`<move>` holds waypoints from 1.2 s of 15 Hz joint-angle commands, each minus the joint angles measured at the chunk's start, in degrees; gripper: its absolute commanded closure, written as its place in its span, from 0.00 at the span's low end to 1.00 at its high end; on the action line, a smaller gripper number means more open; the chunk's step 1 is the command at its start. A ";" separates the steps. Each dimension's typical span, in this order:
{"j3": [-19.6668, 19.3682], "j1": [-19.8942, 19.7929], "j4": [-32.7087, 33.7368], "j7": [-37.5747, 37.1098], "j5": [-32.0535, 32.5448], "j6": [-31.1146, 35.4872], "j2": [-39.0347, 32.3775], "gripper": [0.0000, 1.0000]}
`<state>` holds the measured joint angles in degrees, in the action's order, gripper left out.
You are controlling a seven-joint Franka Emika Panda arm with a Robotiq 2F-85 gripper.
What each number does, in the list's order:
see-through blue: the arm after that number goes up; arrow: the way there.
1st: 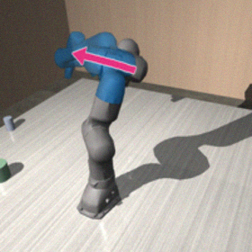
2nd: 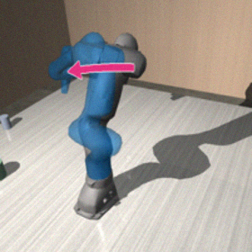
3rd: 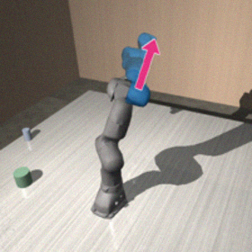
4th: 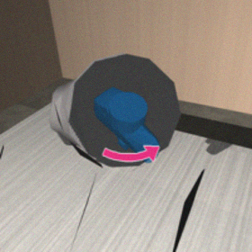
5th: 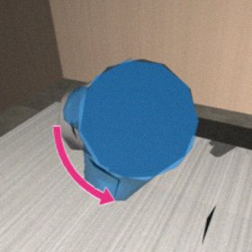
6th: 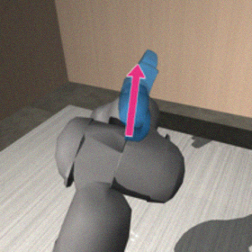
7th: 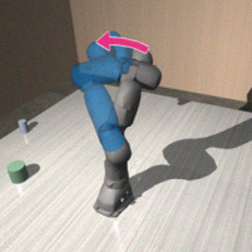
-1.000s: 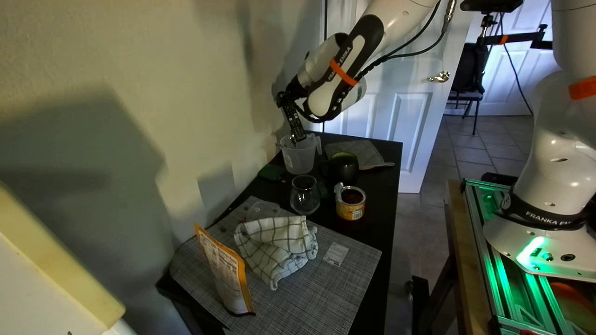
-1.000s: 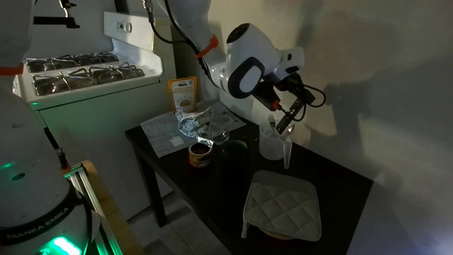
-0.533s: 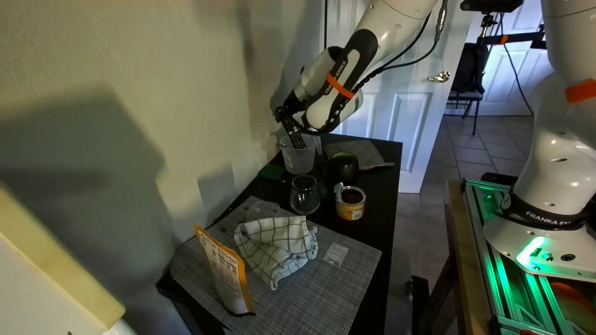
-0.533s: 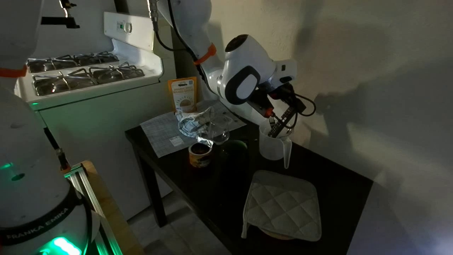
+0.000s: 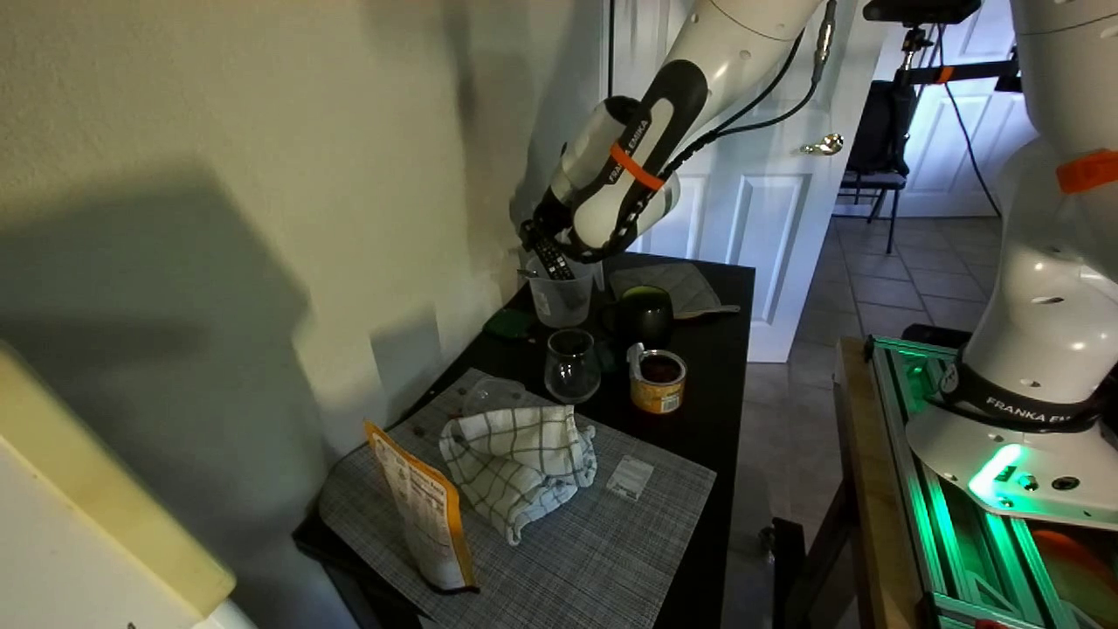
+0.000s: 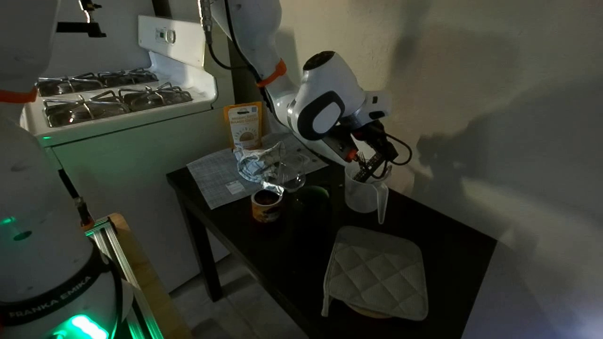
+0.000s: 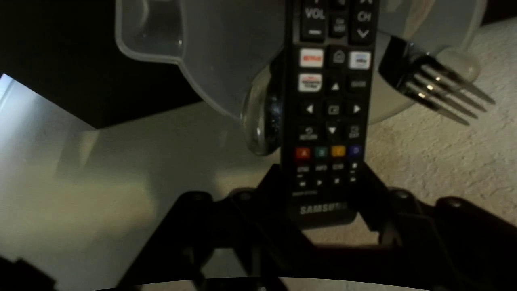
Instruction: Put the remote control in the clear jug.
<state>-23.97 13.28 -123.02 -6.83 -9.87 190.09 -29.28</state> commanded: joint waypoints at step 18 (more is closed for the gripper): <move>-0.18 2.55 -23.69 10.00 8.49 3.22 30.54 0.00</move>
<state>-26.75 16.23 -135.80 -1.09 -5.53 189.18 -9.76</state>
